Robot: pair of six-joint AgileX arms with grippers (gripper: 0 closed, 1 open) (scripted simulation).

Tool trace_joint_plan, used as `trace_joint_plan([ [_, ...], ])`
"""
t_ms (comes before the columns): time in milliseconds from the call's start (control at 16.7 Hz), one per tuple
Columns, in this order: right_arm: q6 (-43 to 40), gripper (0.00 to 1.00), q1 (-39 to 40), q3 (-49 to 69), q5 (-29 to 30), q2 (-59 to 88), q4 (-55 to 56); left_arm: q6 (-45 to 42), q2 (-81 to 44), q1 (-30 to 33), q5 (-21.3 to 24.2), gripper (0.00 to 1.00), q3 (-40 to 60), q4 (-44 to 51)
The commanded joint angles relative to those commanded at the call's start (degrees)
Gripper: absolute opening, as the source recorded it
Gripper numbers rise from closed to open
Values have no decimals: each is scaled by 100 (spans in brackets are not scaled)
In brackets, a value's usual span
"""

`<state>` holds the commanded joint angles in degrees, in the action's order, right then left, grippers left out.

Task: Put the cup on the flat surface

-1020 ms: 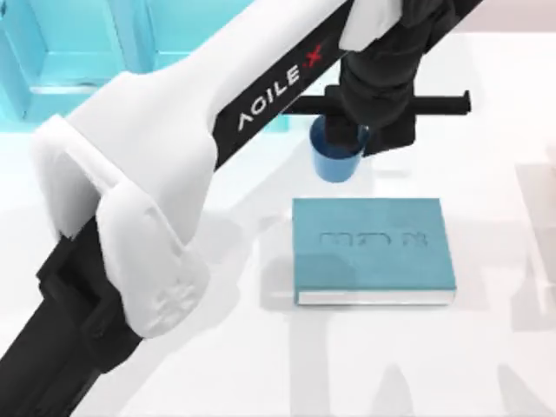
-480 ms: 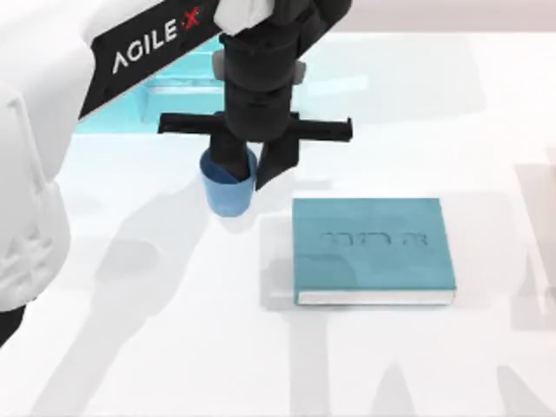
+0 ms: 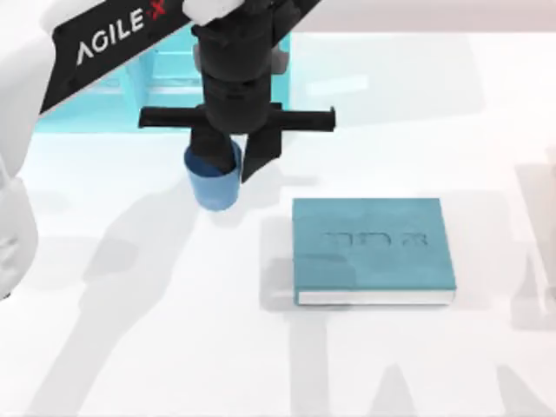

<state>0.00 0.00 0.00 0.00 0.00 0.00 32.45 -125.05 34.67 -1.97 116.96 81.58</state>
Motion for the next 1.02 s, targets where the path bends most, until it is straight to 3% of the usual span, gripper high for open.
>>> trace_joint_plan([
  [480,0,100,0,0,0,0,0,-109,91,-135,15,0,-1450,-1392],
  [780,0,100,0,0,0,0,0,-125,90,-155,18,0,-1558,-1502],
  [1020,0,100,0,0,0,0,0,-125,90,-155,18,30,-1558,-1502],
])
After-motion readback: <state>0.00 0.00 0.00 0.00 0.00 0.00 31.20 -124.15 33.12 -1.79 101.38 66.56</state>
